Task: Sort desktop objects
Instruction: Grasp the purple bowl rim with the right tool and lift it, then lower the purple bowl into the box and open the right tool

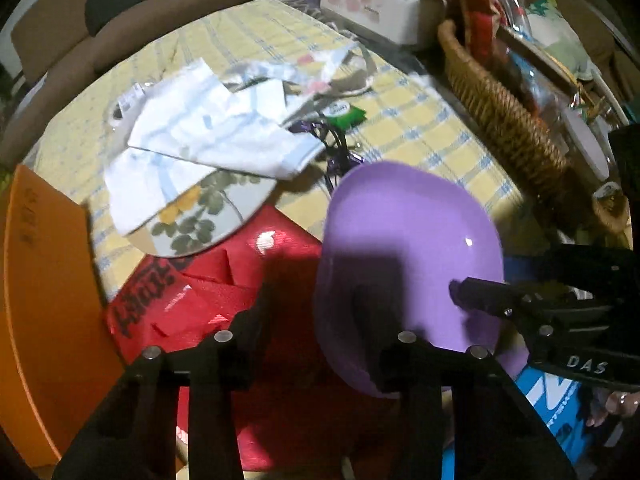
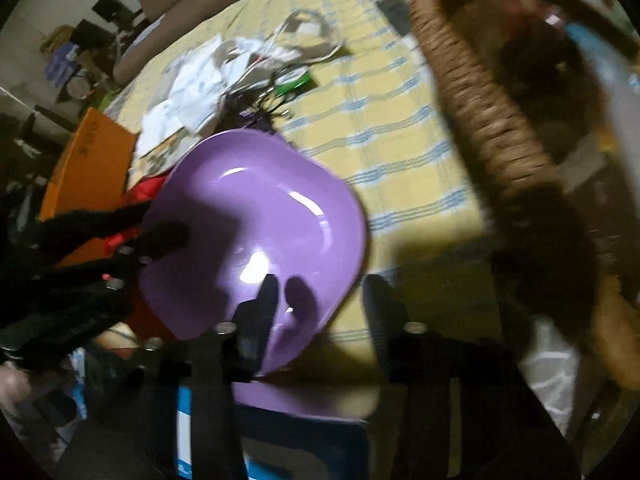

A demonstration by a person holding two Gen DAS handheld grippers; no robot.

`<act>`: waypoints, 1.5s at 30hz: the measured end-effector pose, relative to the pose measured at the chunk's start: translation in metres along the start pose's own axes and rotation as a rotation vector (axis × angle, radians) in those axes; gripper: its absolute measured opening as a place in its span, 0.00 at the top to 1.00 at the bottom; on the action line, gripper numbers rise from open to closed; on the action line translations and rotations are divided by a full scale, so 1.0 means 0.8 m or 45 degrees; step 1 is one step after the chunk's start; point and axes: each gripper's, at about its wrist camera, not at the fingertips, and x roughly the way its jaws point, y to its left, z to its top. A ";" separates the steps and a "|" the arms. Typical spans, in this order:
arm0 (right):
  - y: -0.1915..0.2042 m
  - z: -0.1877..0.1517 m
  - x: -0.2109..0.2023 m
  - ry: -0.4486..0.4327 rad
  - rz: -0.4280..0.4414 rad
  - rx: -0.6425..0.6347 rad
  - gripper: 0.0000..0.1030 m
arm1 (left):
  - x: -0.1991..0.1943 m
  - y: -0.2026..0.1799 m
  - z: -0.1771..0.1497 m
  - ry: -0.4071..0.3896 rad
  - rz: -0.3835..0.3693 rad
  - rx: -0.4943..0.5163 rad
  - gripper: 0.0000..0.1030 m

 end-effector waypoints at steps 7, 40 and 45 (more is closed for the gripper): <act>0.005 0.009 -0.011 -0.078 0.032 0.033 0.80 | -0.012 0.001 0.004 -0.024 -0.044 -0.034 0.75; 0.441 0.027 0.060 0.043 -0.081 -0.719 0.78 | -0.140 0.336 -0.174 -0.009 -0.009 -0.474 0.75; 0.441 0.013 0.099 0.110 -0.212 -0.797 0.78 | -0.101 0.336 -0.185 0.066 -0.043 -0.450 0.74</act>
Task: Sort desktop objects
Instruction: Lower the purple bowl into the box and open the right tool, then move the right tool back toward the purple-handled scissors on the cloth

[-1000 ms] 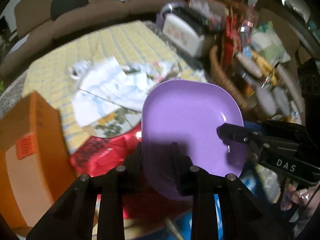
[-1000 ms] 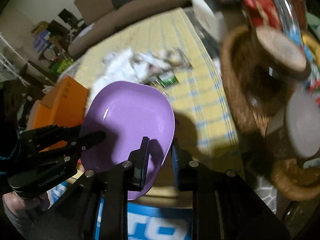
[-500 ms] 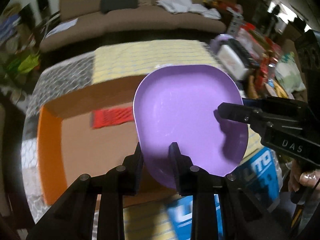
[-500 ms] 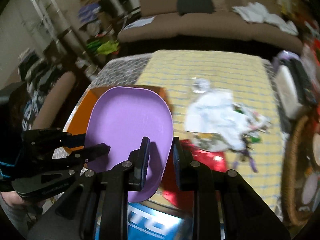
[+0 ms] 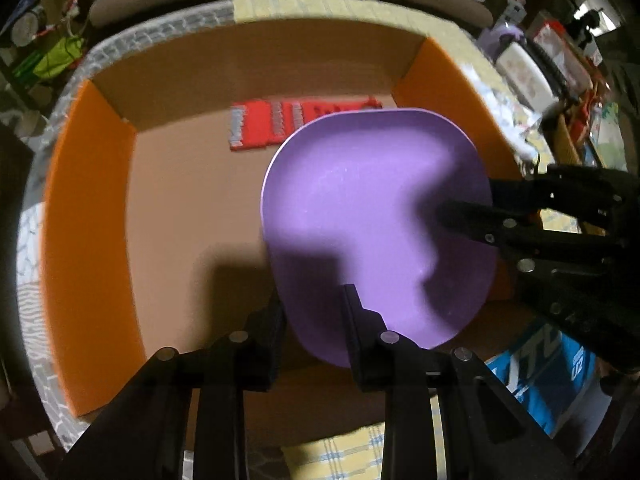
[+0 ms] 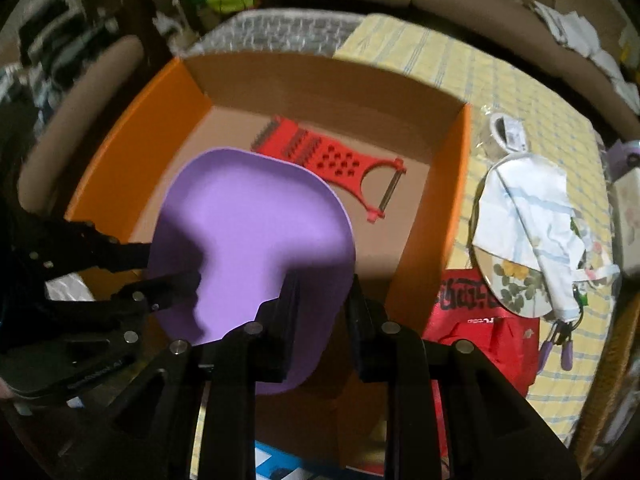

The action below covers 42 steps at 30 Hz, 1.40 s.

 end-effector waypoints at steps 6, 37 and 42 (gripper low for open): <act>-0.007 -0.005 -0.016 -0.039 -0.006 0.009 0.58 | 0.011 -0.004 0.001 0.005 -0.025 -0.017 0.46; -0.333 -0.200 -0.115 -0.247 0.030 0.548 0.44 | -0.025 -0.287 0.039 -0.235 -0.169 0.222 0.18; -0.336 -0.192 -0.089 -0.234 -0.025 0.456 0.45 | 0.018 -0.321 0.052 -0.203 -0.172 0.197 0.19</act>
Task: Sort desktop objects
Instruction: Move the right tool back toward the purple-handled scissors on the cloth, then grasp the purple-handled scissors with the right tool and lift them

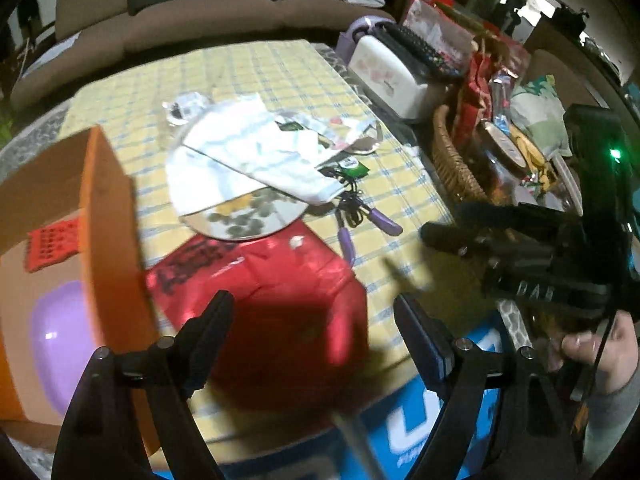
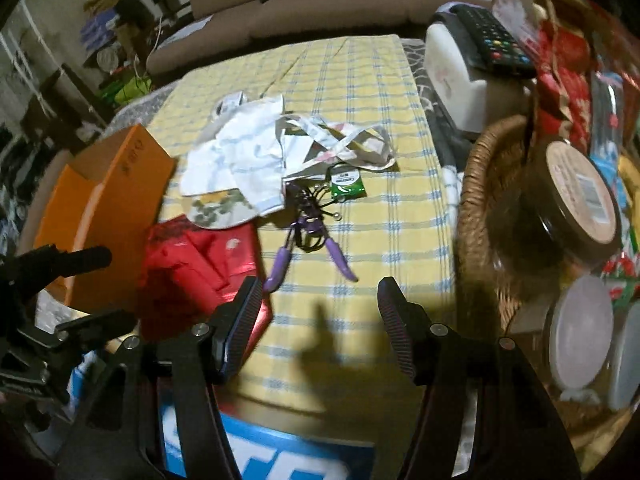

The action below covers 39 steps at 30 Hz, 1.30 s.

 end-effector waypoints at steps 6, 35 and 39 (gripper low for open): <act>0.015 -0.001 0.045 0.038 -0.121 -0.163 0.59 | 0.041 -0.011 0.006 0.005 0.020 0.024 0.20; -0.047 0.009 0.079 0.199 0.167 0.080 0.90 | 0.129 -0.064 0.037 0.140 0.211 0.406 0.48; -0.048 0.006 0.077 0.196 0.192 0.083 0.90 | 0.135 -0.064 0.050 0.139 0.172 0.381 0.49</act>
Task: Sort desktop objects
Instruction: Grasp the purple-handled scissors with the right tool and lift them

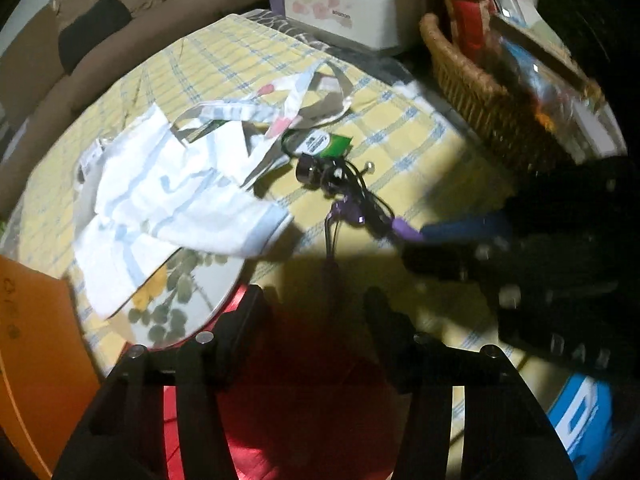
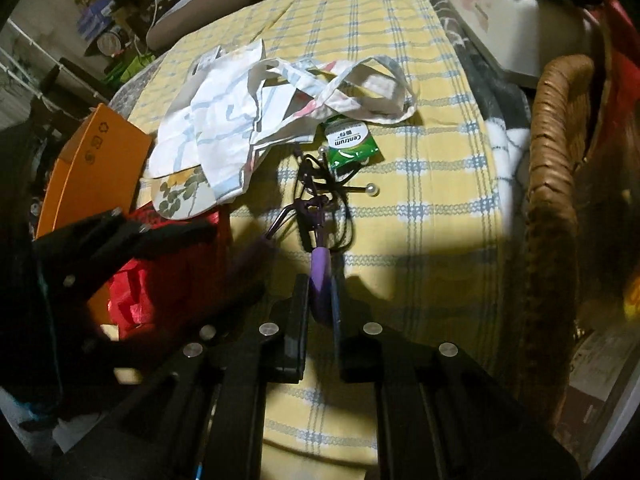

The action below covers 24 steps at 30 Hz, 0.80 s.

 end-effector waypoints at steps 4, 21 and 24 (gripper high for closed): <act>0.002 -0.003 0.002 -0.002 0.004 -0.009 0.90 | 0.009 0.001 0.003 0.044 -0.068 -0.036 0.92; 0.094 -0.013 -0.100 -0.178 0.070 -0.160 0.98 | -0.140 0.030 -0.021 -0.198 -0.138 -0.199 0.95; 0.102 -0.016 -0.098 -0.123 0.043 -0.166 0.98 | -0.144 0.049 -0.044 -0.167 -0.150 -0.211 0.92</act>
